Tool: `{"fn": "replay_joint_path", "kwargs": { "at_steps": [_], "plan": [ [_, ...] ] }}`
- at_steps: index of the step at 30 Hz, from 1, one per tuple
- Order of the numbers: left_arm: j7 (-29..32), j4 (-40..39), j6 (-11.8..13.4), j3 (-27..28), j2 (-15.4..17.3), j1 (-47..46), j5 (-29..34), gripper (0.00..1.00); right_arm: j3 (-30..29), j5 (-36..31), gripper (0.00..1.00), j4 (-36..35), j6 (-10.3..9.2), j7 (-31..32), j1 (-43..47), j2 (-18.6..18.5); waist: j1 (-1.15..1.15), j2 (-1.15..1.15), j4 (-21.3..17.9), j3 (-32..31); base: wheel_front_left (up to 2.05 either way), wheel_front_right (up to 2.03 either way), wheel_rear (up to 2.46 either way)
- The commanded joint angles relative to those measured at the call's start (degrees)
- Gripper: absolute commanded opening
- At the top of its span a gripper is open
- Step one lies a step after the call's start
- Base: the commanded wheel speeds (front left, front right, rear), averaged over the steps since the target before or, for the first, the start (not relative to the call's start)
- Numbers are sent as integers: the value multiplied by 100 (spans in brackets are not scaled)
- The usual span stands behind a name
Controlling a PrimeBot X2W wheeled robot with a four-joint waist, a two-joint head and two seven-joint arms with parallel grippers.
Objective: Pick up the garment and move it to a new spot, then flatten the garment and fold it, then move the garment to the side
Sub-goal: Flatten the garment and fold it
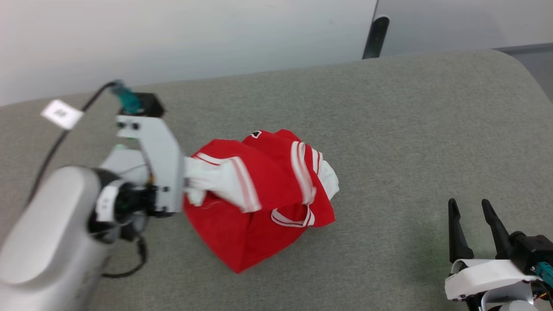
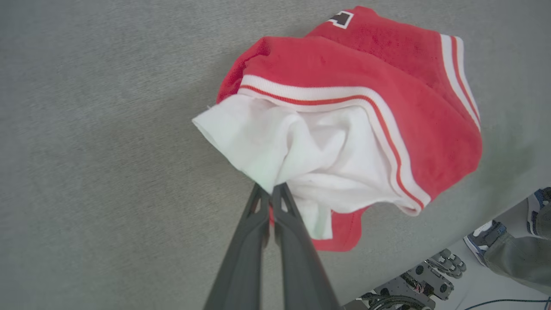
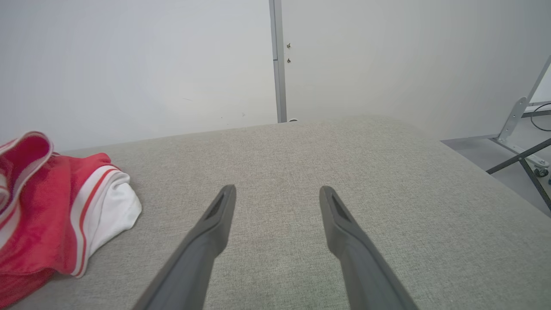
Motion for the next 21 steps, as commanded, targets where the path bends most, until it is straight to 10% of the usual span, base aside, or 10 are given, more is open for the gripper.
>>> {"fn": "replay_joint_path", "kwargs": {
  "at_steps": [1, 12, 21],
  "plan": [
    [38, -71, 57, 60, 146, 105, 48, 0, -16, -21, 100, -22, -6, -6, 58, 7, 0, 0, 81, -47, 0, 0, 0],
    [-4, -89, 48, 473, 1112, 796, 104, 0, -39, -108, 100, -41, -6, -6, 68, 7, 0, 0, 283, -53, 0, 0, 0],
    [-524, 667, -167, 406, 984, 1321, 44, 0, 30, -136, 100, -44, -6, -6, -22, 8, 0, 0, 354, 31, 0, 0, 0]
  ]
}}
